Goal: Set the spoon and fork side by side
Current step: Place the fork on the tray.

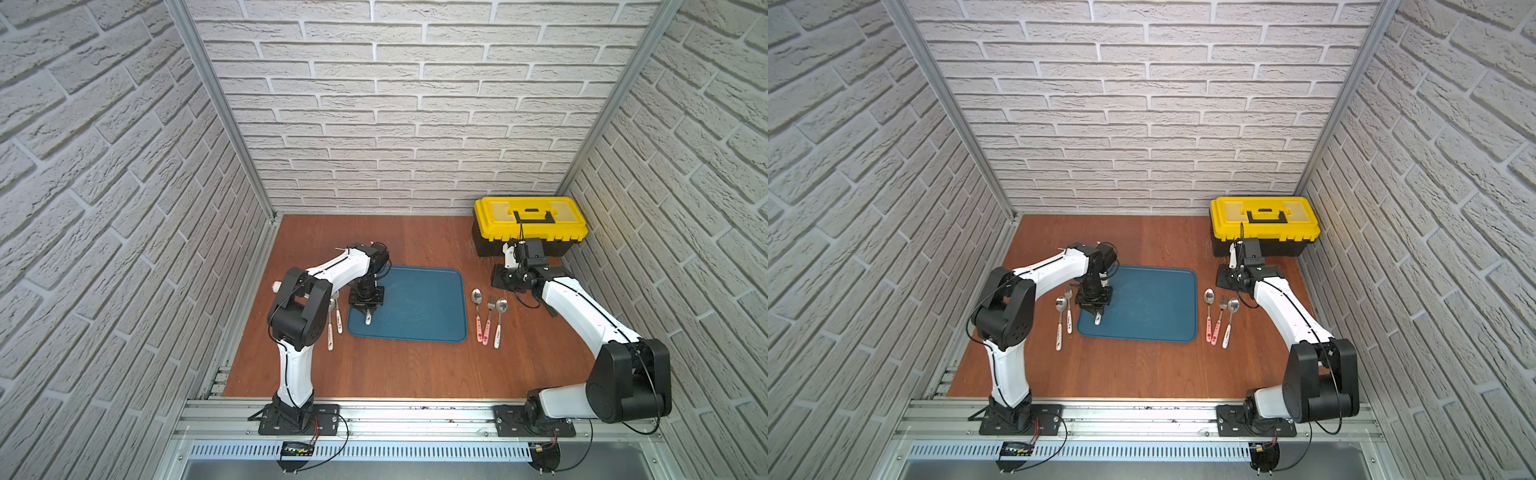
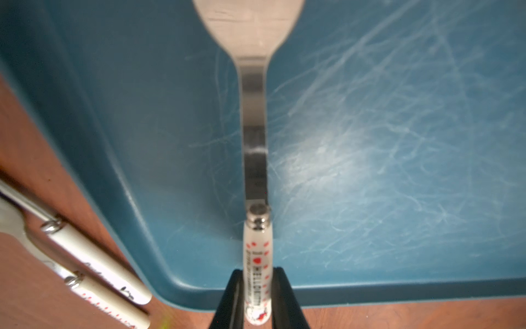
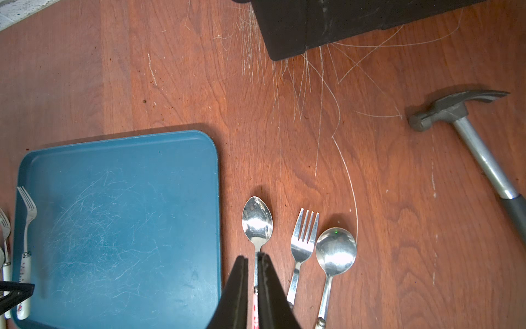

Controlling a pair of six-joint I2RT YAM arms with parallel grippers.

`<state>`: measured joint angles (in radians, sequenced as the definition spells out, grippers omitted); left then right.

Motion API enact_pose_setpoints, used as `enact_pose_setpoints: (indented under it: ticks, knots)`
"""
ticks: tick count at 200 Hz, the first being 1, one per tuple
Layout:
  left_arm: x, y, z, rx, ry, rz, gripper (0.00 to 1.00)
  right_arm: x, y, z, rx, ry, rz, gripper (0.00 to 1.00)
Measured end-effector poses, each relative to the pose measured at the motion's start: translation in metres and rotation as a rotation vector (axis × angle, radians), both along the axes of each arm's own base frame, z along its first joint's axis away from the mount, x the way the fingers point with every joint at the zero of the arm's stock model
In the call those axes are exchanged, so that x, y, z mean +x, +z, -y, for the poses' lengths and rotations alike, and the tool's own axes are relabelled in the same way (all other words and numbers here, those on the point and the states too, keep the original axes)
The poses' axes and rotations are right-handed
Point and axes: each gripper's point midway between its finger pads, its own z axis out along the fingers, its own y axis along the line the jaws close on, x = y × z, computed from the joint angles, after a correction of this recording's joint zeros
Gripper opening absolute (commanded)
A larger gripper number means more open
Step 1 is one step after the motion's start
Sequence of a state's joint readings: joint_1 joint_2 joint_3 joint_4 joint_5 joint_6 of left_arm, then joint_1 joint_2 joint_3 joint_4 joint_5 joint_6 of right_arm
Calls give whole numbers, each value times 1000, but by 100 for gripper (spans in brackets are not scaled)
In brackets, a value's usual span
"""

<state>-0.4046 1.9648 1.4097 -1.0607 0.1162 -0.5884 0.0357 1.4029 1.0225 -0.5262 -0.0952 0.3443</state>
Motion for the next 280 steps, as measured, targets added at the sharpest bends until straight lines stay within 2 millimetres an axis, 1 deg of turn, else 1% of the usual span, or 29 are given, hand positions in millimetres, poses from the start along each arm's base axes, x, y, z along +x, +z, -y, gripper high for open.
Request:
enact_pose_setpoints:
  ticks: [50,83,111,139,167,192,219,232,244,254,263,272,280]
  knots:
    - [0,-2,2,1,6,4,15,0,0,0,0,0,0,14]
    - [-1,-7,1,9,6,-9,16,0,0,0,0,0,0,14]
    - [-5,-13,0,15,15,-23,21,0,0,0,0,0,0,14]
    - [-6,-14,-1,18,31,-30,27,0,0,0,2,1,0,14]
    - [-8,-14,-2,26,37,-37,37,0,0,-1,5,4,0,14]
    - [-9,-14,-4,33,37,-38,40,0,0,-1,6,4,-1,15]
    - [-7,-12,-7,50,35,-24,41,0,0,-2,7,5,0,15]
    - [-4,-6,-10,71,31,-6,43,0,0,-2,7,5,0,15]
    - [1,6,-13,83,29,29,46,0,0,-2,9,6,-1,15]
    - [7,22,-15,88,29,75,47,0,0,-2,12,8,-1,15]
    - [13,41,-19,82,39,132,47,0,0,-3,13,8,-1,15]
    - [15,58,-23,70,53,178,48,0,0,-3,15,9,-1,15]
    - [14,73,-32,61,76,215,48,0,0,-4,17,10,-1,15]
